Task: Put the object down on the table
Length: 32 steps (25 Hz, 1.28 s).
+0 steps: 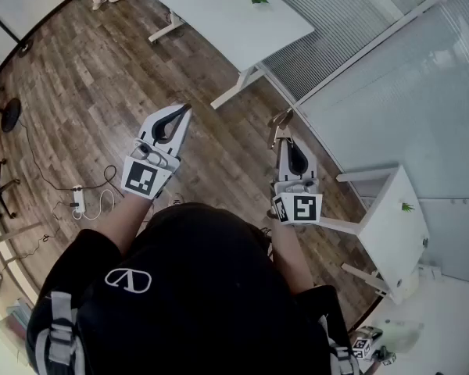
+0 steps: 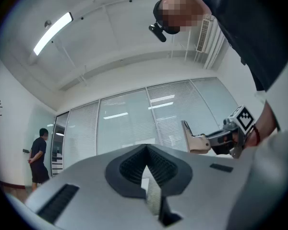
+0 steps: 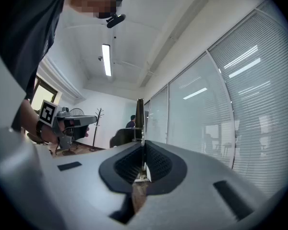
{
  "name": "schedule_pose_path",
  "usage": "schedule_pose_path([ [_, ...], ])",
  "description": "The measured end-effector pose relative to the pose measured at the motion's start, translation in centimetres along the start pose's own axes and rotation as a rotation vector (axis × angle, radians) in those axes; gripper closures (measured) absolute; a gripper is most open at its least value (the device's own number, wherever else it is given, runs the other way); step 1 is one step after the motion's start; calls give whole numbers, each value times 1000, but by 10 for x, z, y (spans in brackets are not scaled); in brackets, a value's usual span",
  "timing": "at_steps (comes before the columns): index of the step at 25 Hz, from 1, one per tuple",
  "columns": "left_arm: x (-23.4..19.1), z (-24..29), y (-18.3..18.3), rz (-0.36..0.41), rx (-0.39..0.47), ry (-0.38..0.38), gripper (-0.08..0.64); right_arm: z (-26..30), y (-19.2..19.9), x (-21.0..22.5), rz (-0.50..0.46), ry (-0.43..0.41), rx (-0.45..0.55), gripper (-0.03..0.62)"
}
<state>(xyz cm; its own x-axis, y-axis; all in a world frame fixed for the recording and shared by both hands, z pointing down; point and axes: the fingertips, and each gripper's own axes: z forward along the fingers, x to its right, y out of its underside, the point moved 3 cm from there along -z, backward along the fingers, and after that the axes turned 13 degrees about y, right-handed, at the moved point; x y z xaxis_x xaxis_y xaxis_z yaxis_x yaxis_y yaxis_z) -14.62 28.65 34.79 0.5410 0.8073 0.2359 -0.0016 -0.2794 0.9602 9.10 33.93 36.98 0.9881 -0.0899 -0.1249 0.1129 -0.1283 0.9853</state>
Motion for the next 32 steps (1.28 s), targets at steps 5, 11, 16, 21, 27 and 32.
schedule_pose_path([
  [5, 4, -3, 0, 1, 2, 0, 555, -5, 3, -3, 0, 0, -15, 587],
  [11, 5, 1, 1, 0, -2, 4, 555, -5, -4, 2, 47, -12, 30, 585],
  [16, 8, 3, 2, -7, -7, 5, 555, -5, -3, 6, 40, -2, 19, 585],
  [21, 11, 6, 3, -17, -15, 0, 555, -4, -2, 11, 41, -1, 23, 586],
  [27, 24, 22, 6, -14, -18, -26, 555, -4, 9, 31, 63, -28, 30, 586],
  [32, 39, 42, 9, 0, -32, -64, 555, 1, 20, 53, 79, -76, 37, 586],
])
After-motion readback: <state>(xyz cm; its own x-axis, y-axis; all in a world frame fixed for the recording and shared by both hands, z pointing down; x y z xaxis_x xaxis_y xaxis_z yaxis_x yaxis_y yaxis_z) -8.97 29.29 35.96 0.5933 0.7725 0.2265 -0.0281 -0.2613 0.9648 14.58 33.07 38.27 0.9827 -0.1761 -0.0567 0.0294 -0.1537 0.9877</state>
